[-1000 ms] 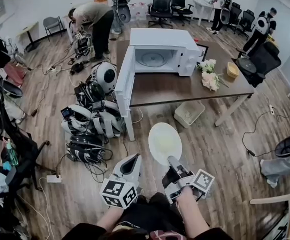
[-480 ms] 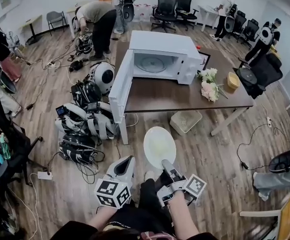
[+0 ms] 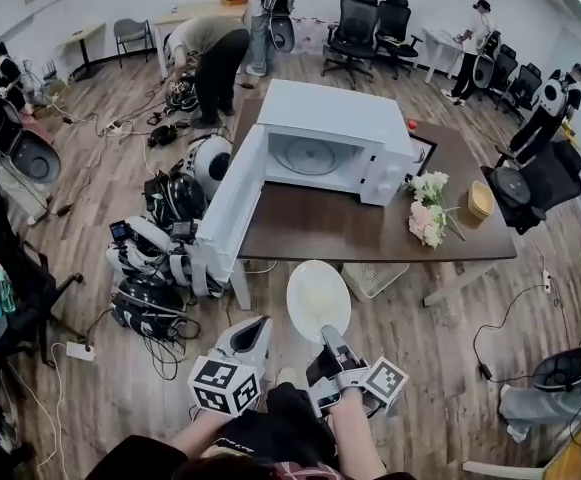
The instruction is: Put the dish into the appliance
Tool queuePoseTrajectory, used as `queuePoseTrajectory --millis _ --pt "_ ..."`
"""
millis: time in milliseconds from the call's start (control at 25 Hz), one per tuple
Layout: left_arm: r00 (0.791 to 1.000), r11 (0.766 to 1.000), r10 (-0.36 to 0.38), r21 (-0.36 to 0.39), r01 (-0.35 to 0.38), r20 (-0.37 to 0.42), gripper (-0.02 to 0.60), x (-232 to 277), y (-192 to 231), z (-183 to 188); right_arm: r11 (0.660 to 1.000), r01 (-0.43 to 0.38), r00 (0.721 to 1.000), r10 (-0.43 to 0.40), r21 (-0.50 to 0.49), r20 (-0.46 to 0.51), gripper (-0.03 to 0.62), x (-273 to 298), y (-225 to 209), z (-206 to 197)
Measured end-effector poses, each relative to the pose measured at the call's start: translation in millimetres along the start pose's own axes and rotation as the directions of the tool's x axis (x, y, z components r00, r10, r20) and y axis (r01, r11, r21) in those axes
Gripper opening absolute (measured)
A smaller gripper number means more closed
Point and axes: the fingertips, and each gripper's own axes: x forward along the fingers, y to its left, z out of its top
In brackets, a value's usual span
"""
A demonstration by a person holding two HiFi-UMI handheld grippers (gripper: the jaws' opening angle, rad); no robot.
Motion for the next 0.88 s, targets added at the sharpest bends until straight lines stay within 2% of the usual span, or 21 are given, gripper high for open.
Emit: queuePoseTrajectory --millis 520,880 --pt "0.99 0.991 0.129 -0.043 -0.127 0.05 0.008 93 7 17 0.999 0.034 0.995 -0.037 -0.033 -0.094 0.063 49 -8 83" --pt "0.985 0.985 0.172 -0.026 -0.171 0.031 0.006 126 28 25 0.999 0.031 0.995 -0.029 0.016 -0.09 0.064 81 -11 107"
